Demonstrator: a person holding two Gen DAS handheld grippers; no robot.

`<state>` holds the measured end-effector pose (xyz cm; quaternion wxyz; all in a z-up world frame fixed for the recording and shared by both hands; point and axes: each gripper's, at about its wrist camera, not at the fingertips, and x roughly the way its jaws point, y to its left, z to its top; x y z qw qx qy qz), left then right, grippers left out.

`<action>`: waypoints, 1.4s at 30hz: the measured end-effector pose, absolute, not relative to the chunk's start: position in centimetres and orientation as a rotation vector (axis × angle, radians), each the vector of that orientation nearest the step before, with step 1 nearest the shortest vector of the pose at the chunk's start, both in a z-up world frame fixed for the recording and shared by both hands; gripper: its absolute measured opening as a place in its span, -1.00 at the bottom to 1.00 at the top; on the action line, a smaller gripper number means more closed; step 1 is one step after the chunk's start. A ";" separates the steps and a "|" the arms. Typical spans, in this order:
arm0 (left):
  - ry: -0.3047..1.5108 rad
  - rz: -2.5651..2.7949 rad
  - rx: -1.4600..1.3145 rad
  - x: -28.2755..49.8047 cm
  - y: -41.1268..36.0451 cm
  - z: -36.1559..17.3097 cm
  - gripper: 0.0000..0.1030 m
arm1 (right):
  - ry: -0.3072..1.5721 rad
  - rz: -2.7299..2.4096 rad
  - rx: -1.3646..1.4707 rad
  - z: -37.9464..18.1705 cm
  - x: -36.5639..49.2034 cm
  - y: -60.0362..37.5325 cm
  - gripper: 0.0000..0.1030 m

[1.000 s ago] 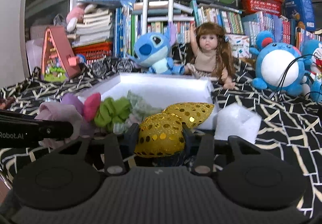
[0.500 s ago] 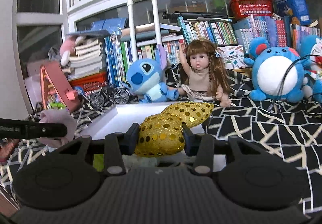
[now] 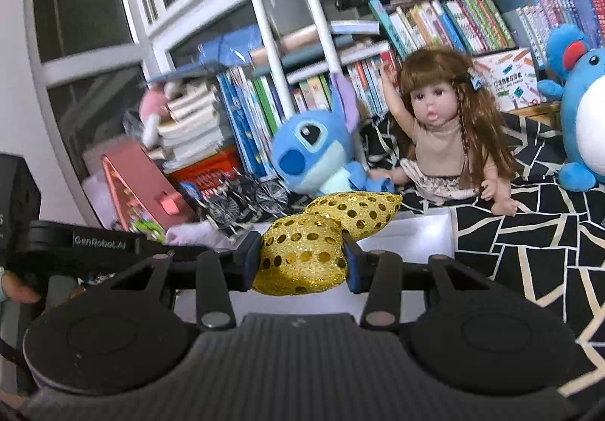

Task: Organize soft objects
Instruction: 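Carry the pillow into the white box and open the right tool while the left releases the sock there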

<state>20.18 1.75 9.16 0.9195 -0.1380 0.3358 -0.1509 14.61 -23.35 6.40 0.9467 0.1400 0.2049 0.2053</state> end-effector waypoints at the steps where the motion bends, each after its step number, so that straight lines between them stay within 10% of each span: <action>1: 0.700 -0.313 -0.265 21.0 1.4 8.7 -0.35 | 0.433 0.421 0.281 5.9 15.1 -23.2 -0.06; 30: 0.908 -0.317 -0.195 26.8 -1.5 2.0 -0.26 | 0.675 0.468 0.147 0.4 18.8 -19.2 -0.01; 42: 0.853 -0.318 -0.215 25.7 -1.0 3.8 0.37 | 0.629 0.465 0.137 1.8 17.5 -19.4 0.66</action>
